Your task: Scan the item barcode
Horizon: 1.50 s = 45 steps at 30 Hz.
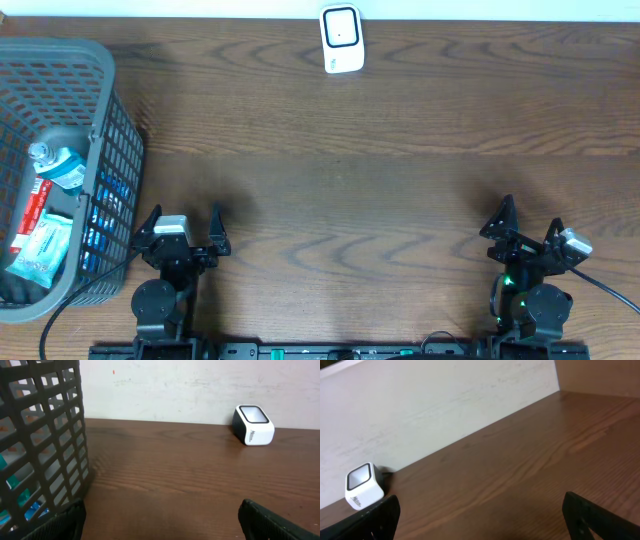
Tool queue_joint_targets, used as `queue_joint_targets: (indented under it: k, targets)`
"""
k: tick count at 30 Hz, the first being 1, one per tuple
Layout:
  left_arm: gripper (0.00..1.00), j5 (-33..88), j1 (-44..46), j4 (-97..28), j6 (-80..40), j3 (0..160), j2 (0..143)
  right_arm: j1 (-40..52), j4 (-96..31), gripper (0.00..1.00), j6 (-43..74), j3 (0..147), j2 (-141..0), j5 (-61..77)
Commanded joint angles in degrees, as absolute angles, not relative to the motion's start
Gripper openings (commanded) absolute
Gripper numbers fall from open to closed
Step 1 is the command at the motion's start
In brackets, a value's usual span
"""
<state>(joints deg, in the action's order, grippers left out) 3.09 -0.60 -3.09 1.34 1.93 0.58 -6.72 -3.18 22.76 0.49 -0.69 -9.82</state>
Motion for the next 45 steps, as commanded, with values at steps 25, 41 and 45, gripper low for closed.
queue_joint_targets:
  k: [25,41,45]
  targets:
    - [0.98,-1.9,-0.6,-3.9,1.7,0.2,0.2,-5.9,-3.2,0.99,22.0,0.3,-0.5,-10.0]
    - [0.98,0.8,-0.6,-4.0,1.2,0.2,0.2,-5.9,-3.2,0.99,22.0,0.3,-0.5,-10.0]
    - [0.98,2.6,-0.6,-3.8,1.2,0.2,0.2,-5.9,-3.2,0.99,22.0,0.3,-0.5,-10.0]
